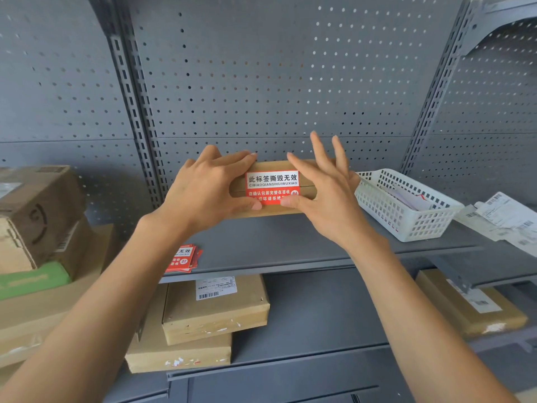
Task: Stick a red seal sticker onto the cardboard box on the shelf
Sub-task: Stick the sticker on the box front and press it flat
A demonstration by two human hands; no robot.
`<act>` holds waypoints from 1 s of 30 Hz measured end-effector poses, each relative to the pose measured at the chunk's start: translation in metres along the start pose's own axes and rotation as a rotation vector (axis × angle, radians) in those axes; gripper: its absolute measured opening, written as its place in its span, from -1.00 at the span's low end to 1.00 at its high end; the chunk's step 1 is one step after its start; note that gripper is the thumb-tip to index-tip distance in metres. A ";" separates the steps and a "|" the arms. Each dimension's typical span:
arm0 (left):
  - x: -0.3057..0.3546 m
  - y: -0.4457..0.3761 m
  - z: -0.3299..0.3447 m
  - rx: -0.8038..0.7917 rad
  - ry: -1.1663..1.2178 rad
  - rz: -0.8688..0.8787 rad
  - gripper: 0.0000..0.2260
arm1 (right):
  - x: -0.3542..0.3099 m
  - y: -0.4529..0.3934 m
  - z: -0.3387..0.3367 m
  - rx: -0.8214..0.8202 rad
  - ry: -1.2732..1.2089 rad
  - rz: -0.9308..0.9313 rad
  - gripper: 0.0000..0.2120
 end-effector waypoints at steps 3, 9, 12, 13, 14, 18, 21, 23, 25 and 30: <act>0.000 0.000 -0.001 -0.028 0.005 -0.001 -0.24 | -0.001 0.000 -0.003 -0.007 -0.015 -0.018 -0.30; -0.010 0.001 0.000 -0.118 0.033 -0.045 -0.26 | 0.001 0.003 -0.011 -0.056 -0.057 -0.054 -0.36; -0.011 0.003 -0.002 -0.133 0.038 -0.052 -0.29 | 0.002 0.006 -0.009 -0.084 -0.084 -0.058 -0.39; -0.009 0.004 -0.002 -0.126 0.029 -0.050 -0.31 | 0.001 0.008 -0.008 -0.083 -0.089 -0.059 -0.41; -0.006 0.004 -0.003 -0.111 0.016 -0.046 -0.32 | -0.001 0.009 -0.007 -0.077 -0.093 -0.054 -0.43; 0.007 0.005 -0.003 -0.029 -0.061 -0.031 -0.20 | -0.012 0.013 0.002 -0.020 -0.001 -0.012 -0.30; 0.009 0.004 0.001 -0.016 -0.114 -0.031 -0.14 | -0.013 0.014 0.007 0.017 0.043 0.004 -0.24; 0.007 0.004 0.003 -0.025 -0.112 -0.022 -0.19 | -0.008 0.013 0.008 -0.008 0.031 0.005 -0.24; 0.005 0.004 0.002 -0.052 -0.104 -0.016 -0.21 | -0.004 0.012 0.006 -0.035 -0.001 0.001 -0.25; -0.005 0.005 -0.001 -0.115 0.005 -0.044 -0.27 | 0.004 0.012 -0.004 -0.035 -0.105 -0.011 -0.32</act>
Point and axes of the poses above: each hand's wrist, its own y-axis away from the middle knuckle, its own z-axis out of the palm, x = y × z, the point moved 7 cm from there along -y, towards the middle knuckle, and after that the axes turned 1 degree about -z, right-handed, at the moved point
